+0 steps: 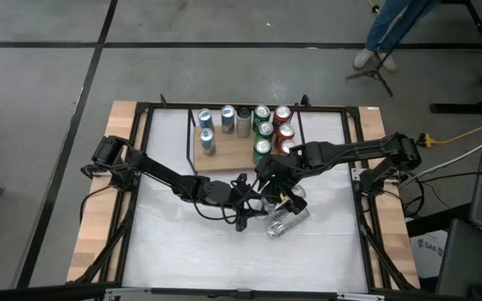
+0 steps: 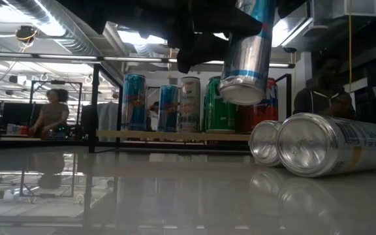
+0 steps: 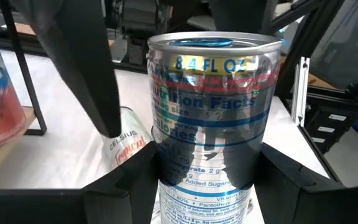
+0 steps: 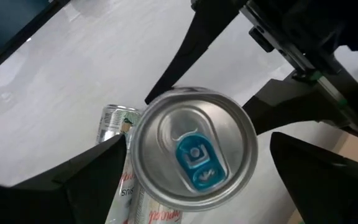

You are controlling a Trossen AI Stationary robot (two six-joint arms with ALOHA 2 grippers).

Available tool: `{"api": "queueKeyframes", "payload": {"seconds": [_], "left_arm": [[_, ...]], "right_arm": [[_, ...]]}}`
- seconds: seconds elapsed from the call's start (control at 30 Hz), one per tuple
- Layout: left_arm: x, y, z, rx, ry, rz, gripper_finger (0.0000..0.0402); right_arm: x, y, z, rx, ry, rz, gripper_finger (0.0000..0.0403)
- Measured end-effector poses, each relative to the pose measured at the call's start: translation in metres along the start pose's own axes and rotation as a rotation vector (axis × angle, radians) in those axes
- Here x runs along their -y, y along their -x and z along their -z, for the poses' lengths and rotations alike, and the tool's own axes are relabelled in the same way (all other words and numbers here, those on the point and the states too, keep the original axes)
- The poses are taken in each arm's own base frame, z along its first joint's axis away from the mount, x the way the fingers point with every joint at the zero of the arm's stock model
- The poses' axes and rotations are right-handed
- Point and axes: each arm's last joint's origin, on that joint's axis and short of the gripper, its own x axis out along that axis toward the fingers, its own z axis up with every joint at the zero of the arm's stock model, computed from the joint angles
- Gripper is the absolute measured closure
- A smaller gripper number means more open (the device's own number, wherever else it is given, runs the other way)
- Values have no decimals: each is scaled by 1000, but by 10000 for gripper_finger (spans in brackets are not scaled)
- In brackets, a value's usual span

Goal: Sort soda cans
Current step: Put the blue soda can on the shelf and align with the other blue soda can

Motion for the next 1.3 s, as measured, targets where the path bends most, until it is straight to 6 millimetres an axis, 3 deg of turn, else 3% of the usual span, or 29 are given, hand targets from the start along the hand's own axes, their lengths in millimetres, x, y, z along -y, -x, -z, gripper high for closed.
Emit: {"api": "queueKeyframes", "payload": {"seconds": [0.2,0.5,1.03,1.13,1.3], "left_arm": [[1,0,0,-6,1,28,206],[2,0,0,-14,4,60,206],[2,0,0,-14,-1,77,206],[2,0,0,-14,-2,78,206],[2,0,0,-14,-2,78,206]], "right_arm": [[-4,-2,-4,9,24,-4,13],[-27,-9,-17,-7,152,9,13],[-24,-12,-21,-23,169,93,13],[-24,-12,-21,-25,169,91,26],[-24,-12,-21,-26,169,89,82]]}}
